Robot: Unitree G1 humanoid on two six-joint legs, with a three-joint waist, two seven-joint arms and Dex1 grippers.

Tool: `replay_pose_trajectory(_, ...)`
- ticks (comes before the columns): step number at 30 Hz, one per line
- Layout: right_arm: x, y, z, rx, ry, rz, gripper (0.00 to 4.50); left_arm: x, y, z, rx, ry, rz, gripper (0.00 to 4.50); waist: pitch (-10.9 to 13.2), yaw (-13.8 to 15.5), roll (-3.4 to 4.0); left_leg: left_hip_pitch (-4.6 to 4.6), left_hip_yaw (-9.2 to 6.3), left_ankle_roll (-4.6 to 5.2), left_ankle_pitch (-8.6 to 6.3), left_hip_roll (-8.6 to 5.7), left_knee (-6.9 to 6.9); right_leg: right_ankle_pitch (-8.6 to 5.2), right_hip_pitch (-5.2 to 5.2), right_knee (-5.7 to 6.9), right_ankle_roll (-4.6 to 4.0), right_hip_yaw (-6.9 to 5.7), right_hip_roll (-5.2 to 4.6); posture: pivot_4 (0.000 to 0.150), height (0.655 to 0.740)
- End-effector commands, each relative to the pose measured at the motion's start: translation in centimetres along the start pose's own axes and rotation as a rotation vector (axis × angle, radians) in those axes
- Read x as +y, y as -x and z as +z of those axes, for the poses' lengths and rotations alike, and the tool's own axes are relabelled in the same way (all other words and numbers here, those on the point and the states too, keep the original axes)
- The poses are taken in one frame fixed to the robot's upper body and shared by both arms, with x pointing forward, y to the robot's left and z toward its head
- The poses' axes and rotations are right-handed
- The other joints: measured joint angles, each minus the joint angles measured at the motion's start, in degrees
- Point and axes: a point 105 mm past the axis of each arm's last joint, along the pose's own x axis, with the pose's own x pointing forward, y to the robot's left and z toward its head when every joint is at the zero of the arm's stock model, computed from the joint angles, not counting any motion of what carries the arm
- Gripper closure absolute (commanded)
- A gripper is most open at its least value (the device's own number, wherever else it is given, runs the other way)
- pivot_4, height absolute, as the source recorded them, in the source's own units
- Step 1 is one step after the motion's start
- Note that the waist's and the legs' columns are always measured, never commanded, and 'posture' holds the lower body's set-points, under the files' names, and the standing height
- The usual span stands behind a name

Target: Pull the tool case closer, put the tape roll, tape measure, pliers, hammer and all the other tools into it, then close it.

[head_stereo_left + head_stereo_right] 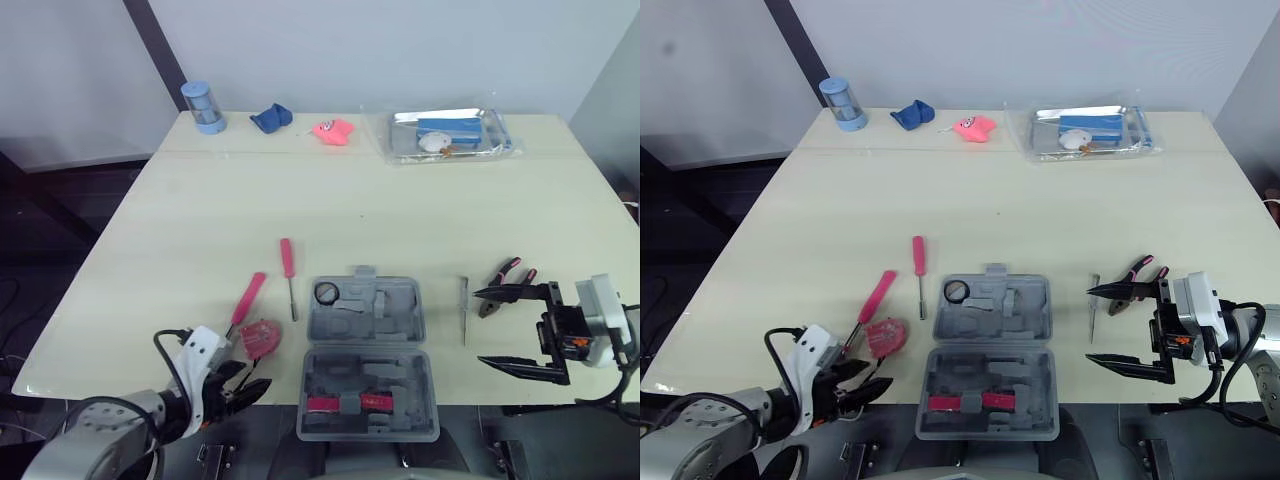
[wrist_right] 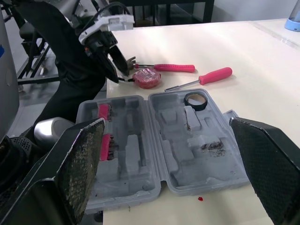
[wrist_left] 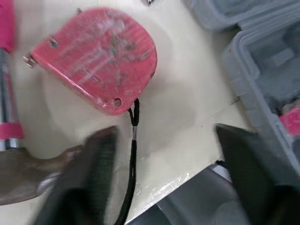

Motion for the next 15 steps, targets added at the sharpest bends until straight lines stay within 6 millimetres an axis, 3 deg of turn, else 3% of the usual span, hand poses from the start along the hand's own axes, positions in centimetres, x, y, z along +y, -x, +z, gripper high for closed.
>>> replay_pose_trajectory(1, 0.0, -0.3, 0.7, -0.016, 0.038, 0.009, 0.00, -0.6, 1.7, 2.1, -0.094, -0.107, -0.062, 0.02, 0.00, 0.06, 0.00, 0.00, 0.00, 0.00, 0.00, 0.00, 0.00, 0.00, 0.00, -0.01, 0.00, 0.00, 0.00, 0.150, 0.7400)
replay_pose_trajectory(4, 0.0, -0.4, 0.7, -0.018, 0.040, 0.007, 0.00, 0.6, 2.1, 2.8, -0.114, -0.231, -0.042, 0.02, 0.00, 0.23, 0.00, 0.00, 0.01, 0.00, 0.00, 0.00, 0.00, 0.00, 0.00, -0.03, -0.01, 0.00, 0.00, 0.150, 0.7400)
replay_pose_trajectory(9, -0.1, -0.6, 0.8, -0.024, 0.043, 0.002, 0.00, 2.0, 1.1, 4.0, -0.135, -0.423, -0.070, 0.02, 0.02, 0.38, -0.02, -0.02, 0.01, 0.00, 0.00, 0.00, 0.00, 0.00, 0.02, -0.09, -0.01, -0.01, 0.00, 0.150, 0.7400)
replay_pose_trajectory(15, 0.0, -0.6, 0.9, -0.024, 0.047, -0.003, 0.00, 4.0, -0.2, 4.0, -0.100, -0.489, -0.112, 0.02, 0.04, 0.01, -0.04, -0.04, 0.01, 0.00, 0.00, 0.02, -0.06, 0.00, 0.02, -0.18, 0.00, -0.02, 0.01, 0.150, 0.7400)
